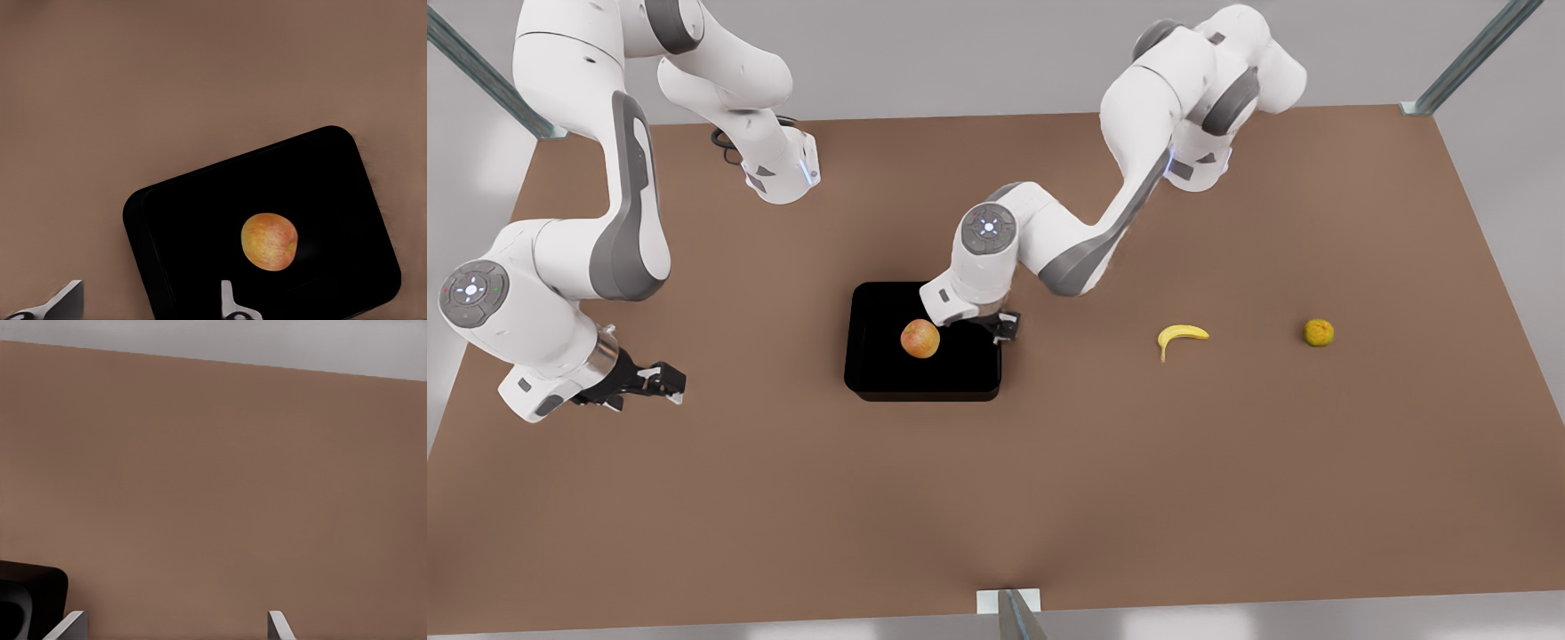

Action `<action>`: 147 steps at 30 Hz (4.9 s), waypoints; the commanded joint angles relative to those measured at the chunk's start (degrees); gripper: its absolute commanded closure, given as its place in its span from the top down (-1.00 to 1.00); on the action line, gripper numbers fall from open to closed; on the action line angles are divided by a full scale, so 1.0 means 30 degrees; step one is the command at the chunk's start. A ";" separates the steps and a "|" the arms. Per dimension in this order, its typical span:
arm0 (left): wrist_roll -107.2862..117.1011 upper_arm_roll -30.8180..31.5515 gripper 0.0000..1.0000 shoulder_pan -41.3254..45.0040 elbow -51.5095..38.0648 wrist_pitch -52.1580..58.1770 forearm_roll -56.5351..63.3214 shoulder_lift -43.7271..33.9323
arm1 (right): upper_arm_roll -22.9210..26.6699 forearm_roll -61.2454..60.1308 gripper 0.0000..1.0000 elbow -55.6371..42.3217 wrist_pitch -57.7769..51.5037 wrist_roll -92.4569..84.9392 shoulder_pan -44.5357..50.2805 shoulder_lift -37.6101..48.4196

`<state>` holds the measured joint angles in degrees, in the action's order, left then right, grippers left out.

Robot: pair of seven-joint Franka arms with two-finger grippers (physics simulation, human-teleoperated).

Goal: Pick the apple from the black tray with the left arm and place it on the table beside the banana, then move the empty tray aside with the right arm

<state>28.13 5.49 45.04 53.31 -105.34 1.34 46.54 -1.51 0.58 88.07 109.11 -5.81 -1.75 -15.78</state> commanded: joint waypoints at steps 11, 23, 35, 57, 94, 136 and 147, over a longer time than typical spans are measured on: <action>1.7402 -0.0394 1.00 0.3413 -0.0630 -0.1829 0.2864 0.3090 | 0.0006 0.0011 1.00 -0.0031 0.0134 -0.0436 0.0087 -0.0072; 1.7344 -0.1449 1.00 0.3617 -0.0630 -0.8041 0.3446 0.4818 | 0.0006 0.0011 1.00 -0.0031 0.0134 -0.0436 0.0175 -0.0101; 1.4882 -0.1449 1.00 0.4234 0.1567 -0.7864 0.5442 0.4701 | -0.0023 0.0011 1.00 -0.0002 0.0134 -0.0435 0.0175 -0.0101; 1.5879 -0.1742 0.65 0.4175 0.2153 -1.0121 0.5354 0.5551 | -0.0024 0.0011 1.00 -0.0002 0.0134 -0.0406 0.0204 -0.0101; -1.0401 -0.3324 1.00 -1.2729 2.2983 -1.8645 0.1135 -0.6666 | -0.0171 -0.3241 1.00 1.4559 1.3932 1.5357 0.8524 0.3913; -1.0401 -0.4086 1.00 -1.2817 1.1938 0.1657 -0.2146 -1.1208 | 0.0152 -0.3417 -0.60 1.3885 1.1003 1.0228 0.8817 -0.0014; -1.0401 -0.4057 1.00 -1.2758 1.1850 0.1716 -0.2116 -1.1383 | 0.2582 -0.3183 -0.66 0.7792 0.1453 0.6012 0.8554 0.1100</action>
<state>-2.14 -6.64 6.77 88.95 -100.36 -5.05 12.54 5.23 -9.63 113.02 126.73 22.30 24.12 -12.55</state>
